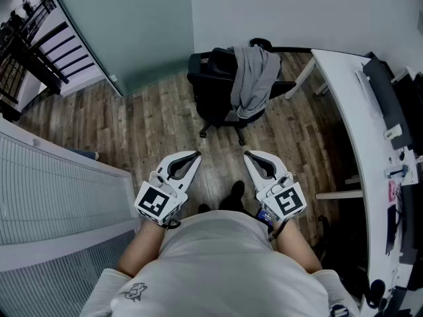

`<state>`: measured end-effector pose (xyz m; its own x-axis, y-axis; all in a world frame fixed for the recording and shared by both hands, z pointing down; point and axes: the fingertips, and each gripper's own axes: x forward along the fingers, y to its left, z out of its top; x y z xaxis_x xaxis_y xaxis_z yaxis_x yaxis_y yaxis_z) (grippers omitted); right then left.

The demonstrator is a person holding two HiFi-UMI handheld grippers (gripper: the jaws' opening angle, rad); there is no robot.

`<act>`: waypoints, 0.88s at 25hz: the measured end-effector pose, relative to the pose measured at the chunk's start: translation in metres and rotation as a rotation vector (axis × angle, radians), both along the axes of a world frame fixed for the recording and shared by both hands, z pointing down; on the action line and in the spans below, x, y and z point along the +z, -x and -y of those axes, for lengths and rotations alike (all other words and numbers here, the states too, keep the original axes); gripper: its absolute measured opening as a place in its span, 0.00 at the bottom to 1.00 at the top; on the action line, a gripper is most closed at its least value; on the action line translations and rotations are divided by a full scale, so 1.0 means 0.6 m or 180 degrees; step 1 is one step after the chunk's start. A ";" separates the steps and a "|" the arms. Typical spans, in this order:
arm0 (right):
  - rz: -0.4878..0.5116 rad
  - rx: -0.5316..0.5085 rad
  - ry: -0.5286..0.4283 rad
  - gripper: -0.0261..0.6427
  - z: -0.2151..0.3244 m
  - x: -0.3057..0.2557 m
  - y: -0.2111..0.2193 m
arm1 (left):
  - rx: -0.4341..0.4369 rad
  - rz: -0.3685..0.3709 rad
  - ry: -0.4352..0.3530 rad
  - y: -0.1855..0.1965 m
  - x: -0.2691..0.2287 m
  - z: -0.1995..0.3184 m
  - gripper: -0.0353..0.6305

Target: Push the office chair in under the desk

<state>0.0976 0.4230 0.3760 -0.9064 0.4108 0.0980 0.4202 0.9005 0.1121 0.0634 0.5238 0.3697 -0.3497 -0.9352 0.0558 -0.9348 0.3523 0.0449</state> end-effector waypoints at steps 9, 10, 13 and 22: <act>-0.0035 0.0028 -0.0004 0.04 0.019 0.009 0.021 | 0.0054 -0.0036 0.0032 0.020 0.020 0.021 0.05; -0.0044 0.0029 -0.0001 0.04 0.022 0.011 0.023 | 0.0062 -0.0044 0.0037 0.021 0.021 0.025 0.05; -0.0041 0.0007 0.0039 0.04 0.034 0.013 0.027 | 0.0086 -0.0070 0.0051 0.025 0.023 0.037 0.05; -0.0097 0.0017 0.0061 0.04 0.099 0.036 0.061 | 0.0093 -0.0163 0.0091 0.068 0.058 0.092 0.05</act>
